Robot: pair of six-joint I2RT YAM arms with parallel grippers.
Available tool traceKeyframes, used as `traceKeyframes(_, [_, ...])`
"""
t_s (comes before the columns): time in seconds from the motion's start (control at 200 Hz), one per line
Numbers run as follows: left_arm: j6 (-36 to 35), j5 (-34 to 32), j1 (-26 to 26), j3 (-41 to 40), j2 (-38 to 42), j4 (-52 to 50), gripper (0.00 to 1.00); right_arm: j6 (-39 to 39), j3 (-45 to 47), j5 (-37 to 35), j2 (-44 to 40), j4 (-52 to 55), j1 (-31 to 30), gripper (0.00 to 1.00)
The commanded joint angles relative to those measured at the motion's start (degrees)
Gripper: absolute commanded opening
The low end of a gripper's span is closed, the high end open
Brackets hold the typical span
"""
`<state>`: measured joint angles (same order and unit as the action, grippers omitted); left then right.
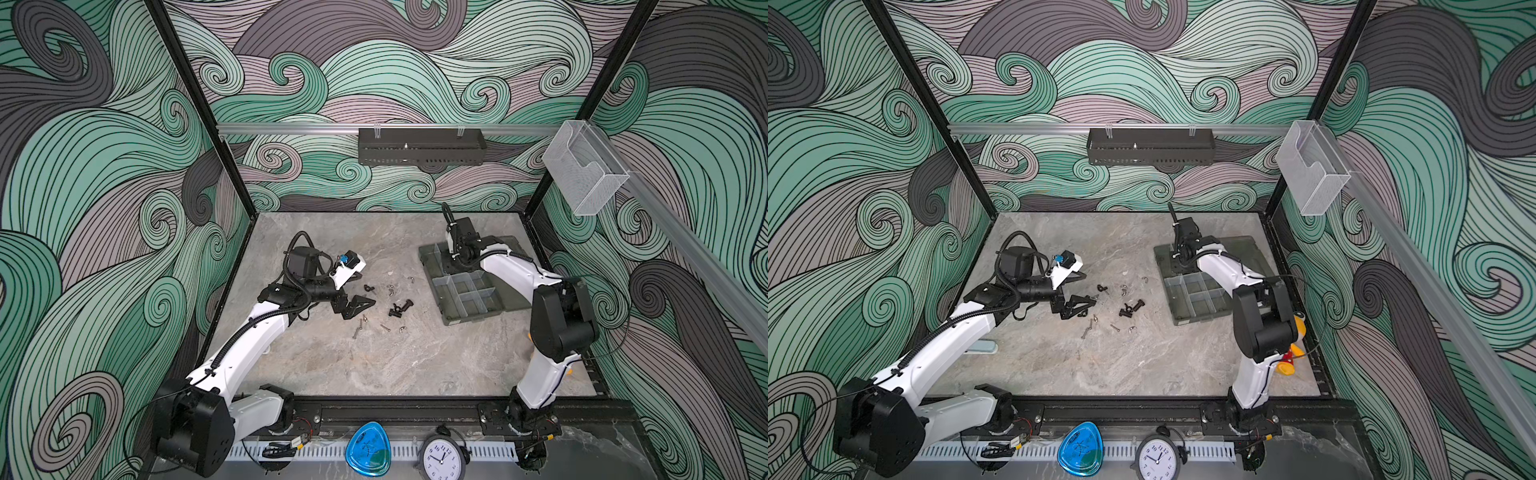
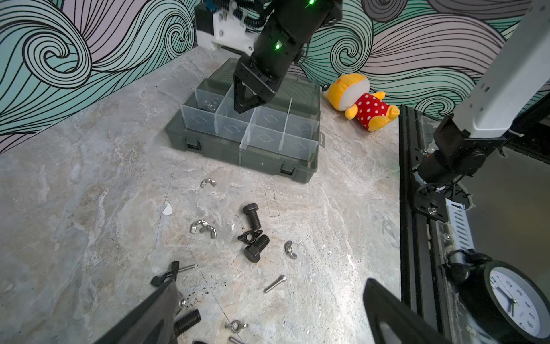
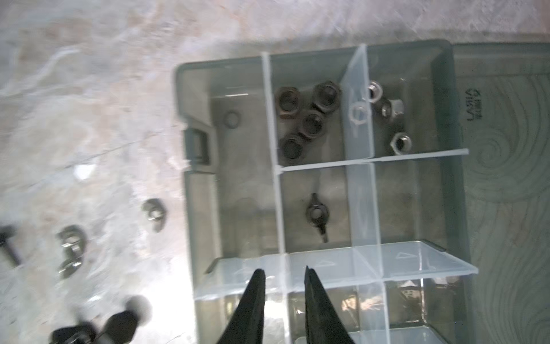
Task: Sort the screws and nuts into containers
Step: Place the nut into the container, then pick up the nut from the center of the table.
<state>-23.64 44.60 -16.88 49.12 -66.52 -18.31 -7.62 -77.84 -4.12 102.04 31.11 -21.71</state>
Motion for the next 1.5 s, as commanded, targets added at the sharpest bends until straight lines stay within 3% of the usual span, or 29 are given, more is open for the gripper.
traceKeyframes(0.0, [-2.55,-2.76,1.61,1.29,0.88,-3.82,0.99,2.49,2.04,5.53,-3.64,-4.0,-5.43,0.33])
traceKeyframes(0.13, [0.16,-6.17,4.98,1.55,0.48,-2.86,0.99,1.86,2.34,12.88,-1.5,-6.63,-11.04,0.34])
traceKeyframes(0.35, [2.4,-5.2,7.14,1.6,0.08,-1.65,0.99,0.71,0.35,15.68,5.26,-6.01,-16.52,0.32])
traceKeyframes(0.916, [3.86,-4.7,7.41,1.78,-0.35,-1.05,0.99,0.94,0.73,6.13,9.92,-3.05,-21.53,0.3])
traceKeyframes(1.496, [4.56,-4.3,7.42,1.79,-0.71,-0.68,0.99,-0.2,-0.72,4.91,13.94,-2.85,-22.05,0.26])
